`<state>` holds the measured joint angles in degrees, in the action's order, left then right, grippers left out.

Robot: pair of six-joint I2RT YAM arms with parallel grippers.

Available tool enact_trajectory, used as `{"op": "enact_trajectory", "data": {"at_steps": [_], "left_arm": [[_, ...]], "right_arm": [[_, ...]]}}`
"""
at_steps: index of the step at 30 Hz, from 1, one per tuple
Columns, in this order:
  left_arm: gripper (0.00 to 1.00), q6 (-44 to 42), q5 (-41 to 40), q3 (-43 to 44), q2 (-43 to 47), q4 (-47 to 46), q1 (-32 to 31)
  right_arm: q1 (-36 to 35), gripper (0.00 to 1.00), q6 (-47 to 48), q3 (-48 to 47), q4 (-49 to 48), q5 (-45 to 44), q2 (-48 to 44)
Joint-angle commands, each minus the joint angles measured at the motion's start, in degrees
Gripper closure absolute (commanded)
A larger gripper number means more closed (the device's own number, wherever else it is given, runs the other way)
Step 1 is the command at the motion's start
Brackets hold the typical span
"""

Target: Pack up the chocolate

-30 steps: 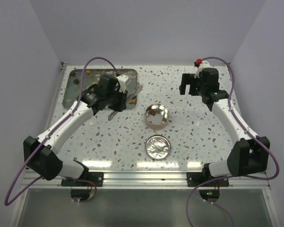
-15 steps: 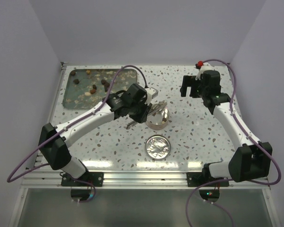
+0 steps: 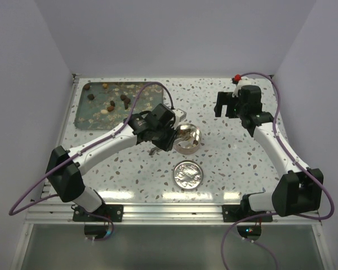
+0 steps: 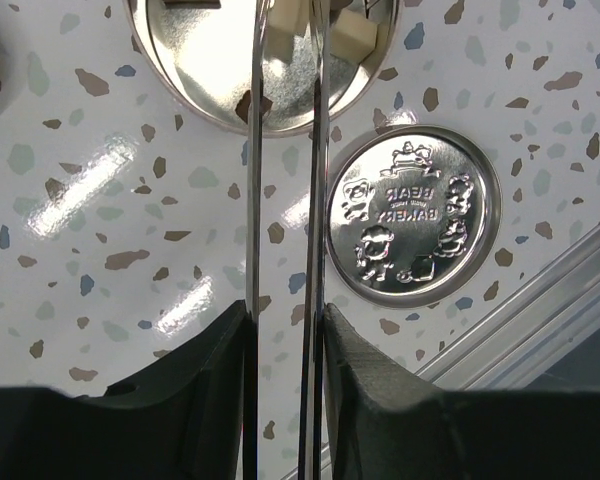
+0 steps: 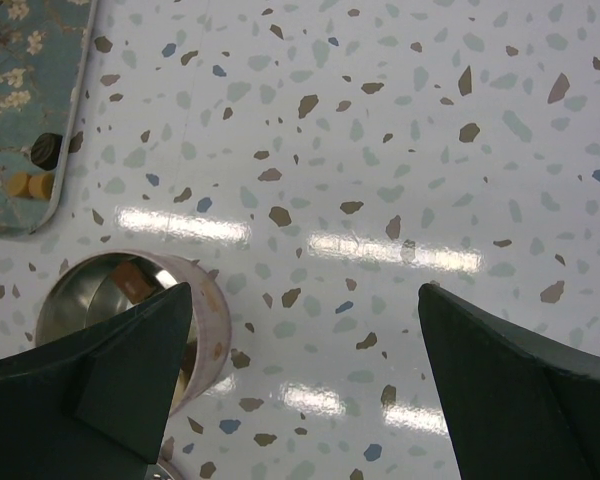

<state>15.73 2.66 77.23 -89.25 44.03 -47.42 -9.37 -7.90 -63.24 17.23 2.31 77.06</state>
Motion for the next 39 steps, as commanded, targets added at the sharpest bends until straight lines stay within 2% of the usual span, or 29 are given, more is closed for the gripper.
{"op": "enact_trajectory", "data": {"at_steps": [1, 10, 14, 18, 22, 26, 28, 39], "left_arm": [[0.62, 1.0, -0.7, 0.4, 1.9, -0.4, -0.4], [0.61, 1.0, -2.4, 1.1, 2.1, -0.4, -0.5], [0.61, 0.5, -8.0, 3.9, 2.2, 1.8, 0.3], [0.61, -0.1, -8.3, 4.4, 3.5, 3.3, 6.5], [0.60, -1.5, -9.2, 2.6, 5.2, 3.5, 17.1], [0.60, -2.7, -8.7, 0.0, 5.5, 2.8, 25.0], [0.60, -2.8, -9.2, -1.6, 5.3, 1.8, 27.0], [0.58, -0.3, -16.0, -6.6, 3.2, -0.9, 27.5]], "right_arm": [[0.0, 0.01, -0.2, 0.6, -0.8, 0.1, -2.3], [-0.1, 0.02, -0.3, 0.5, -0.9, -0.1, -2.4], [-0.1, 0.02, -0.2, 0.5, -0.9, -0.1, -2.4], [-0.1, 0.02, -0.3, 0.5, -0.8, 0.0, -2.3], [-0.1, 0.02, -0.3, 0.8, -0.8, -0.1, -2.4], [-0.2, 0.02, -0.1, 0.8, -0.8, 0.0, -2.3], [-0.1, 0.02, -0.2, 0.8, -0.8, -0.1, -2.3], [-0.1, 0.02, 0.6, 0.1, -0.4, -0.6, -1.9]]}}
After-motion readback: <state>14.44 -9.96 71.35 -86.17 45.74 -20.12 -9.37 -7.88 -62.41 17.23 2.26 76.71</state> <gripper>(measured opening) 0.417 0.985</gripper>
